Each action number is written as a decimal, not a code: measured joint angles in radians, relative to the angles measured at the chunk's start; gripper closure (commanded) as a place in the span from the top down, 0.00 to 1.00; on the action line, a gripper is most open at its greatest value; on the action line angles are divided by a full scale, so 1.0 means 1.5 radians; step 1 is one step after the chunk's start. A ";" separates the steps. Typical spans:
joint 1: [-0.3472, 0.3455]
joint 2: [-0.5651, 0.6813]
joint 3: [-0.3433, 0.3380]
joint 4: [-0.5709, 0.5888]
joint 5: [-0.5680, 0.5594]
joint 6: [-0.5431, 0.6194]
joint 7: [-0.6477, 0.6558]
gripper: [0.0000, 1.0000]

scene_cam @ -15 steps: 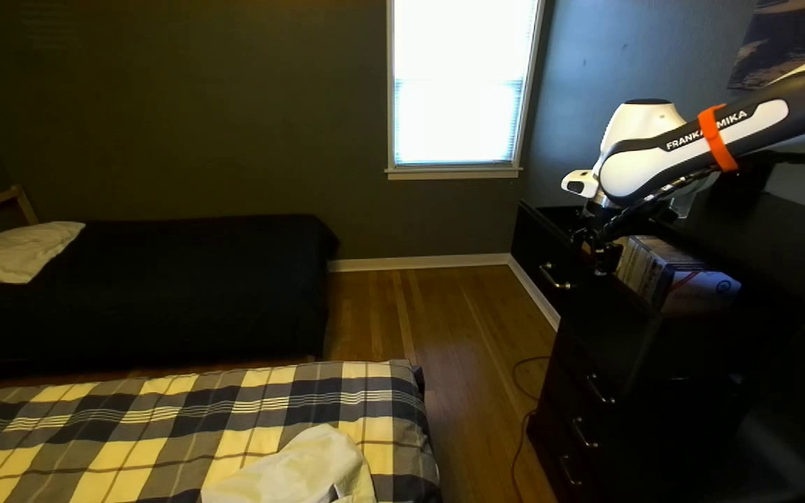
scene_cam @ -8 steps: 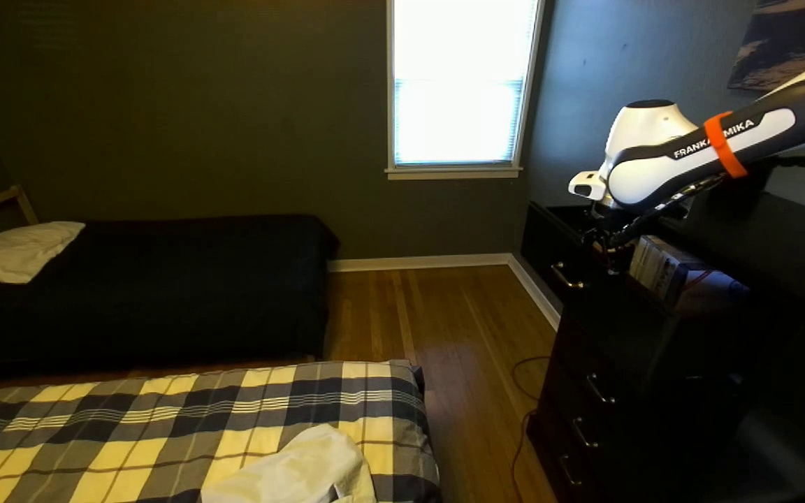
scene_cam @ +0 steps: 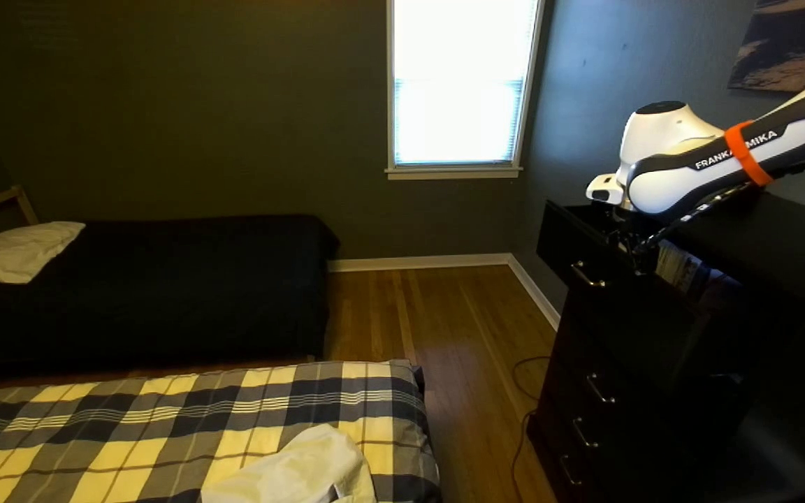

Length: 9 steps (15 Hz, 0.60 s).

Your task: Close the top drawer

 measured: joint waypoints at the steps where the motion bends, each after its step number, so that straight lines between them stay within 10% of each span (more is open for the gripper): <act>1: -0.002 -0.006 -0.002 -0.005 -0.011 -0.004 0.010 1.00; 9: -0.023 -0.055 -0.022 -0.039 -0.050 -0.053 0.051 1.00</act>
